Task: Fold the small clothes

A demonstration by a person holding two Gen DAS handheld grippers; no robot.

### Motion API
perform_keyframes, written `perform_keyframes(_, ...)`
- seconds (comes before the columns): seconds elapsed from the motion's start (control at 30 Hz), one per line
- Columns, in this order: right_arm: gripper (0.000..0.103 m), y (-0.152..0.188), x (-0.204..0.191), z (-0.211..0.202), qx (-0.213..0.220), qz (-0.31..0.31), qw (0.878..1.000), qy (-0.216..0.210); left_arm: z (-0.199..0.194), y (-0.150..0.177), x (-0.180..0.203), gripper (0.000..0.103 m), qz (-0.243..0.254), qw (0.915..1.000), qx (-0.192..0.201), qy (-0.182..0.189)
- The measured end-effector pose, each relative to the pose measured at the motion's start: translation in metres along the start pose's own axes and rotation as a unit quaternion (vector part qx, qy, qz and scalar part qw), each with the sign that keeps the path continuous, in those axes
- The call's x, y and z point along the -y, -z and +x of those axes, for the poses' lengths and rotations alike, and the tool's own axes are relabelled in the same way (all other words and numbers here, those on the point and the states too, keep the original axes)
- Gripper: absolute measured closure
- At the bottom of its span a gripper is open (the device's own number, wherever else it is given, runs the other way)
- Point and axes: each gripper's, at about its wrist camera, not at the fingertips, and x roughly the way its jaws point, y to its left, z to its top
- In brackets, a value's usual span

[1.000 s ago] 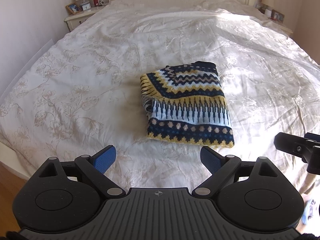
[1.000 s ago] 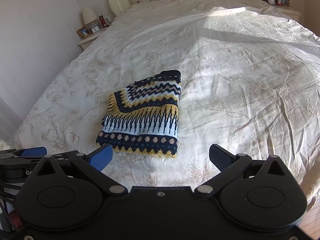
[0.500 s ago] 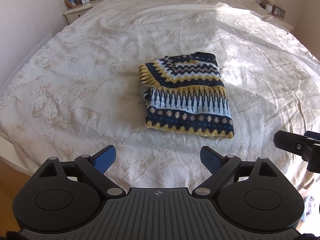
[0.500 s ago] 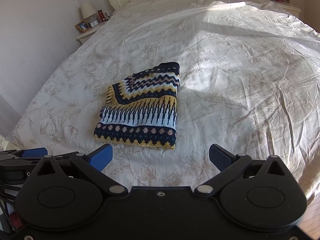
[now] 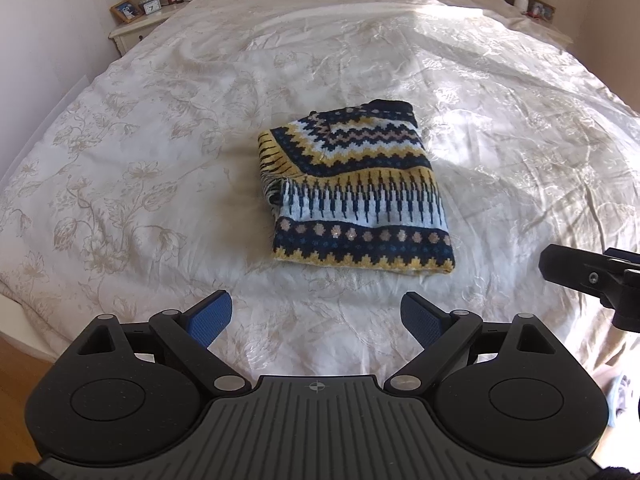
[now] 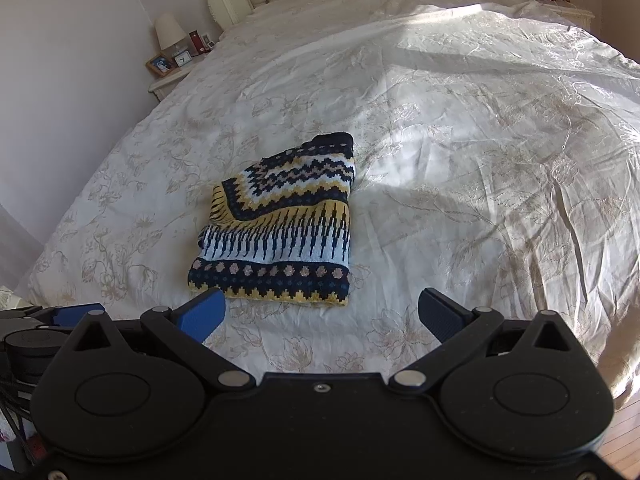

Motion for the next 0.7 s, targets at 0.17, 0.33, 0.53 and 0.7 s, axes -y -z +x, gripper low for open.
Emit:
perform_keyframes(0.17,0.001,-0.0002,0.0024,-0.001,0.001,0.005,1.0,0.001,0.0022,-0.0008,0.0033,0.011,0.003,1.0,-0.004,0.004)
perform_keyframes(0.33,0.001,-0.0007,0.0032,-0.0004,0.001,0.006,1.0,0.0,0.0039,-0.0004,0.0039,0.011,0.004,0.9999,-0.008,0.006)
perform_keyframes(0.53,0.001,-0.001,0.0044,0.0014,-0.002,0.008,1.0,0.0,0.0063,0.0004,0.0036,0.011,0.003,0.9999,-0.014,0.005)
perform_keyframes(0.7,0.001,-0.0015,0.0056,0.0024,-0.003,0.011,1.0,0.001,0.0098,0.0002,0.0029,0.011,0.002,0.9998,-0.018,0.005)
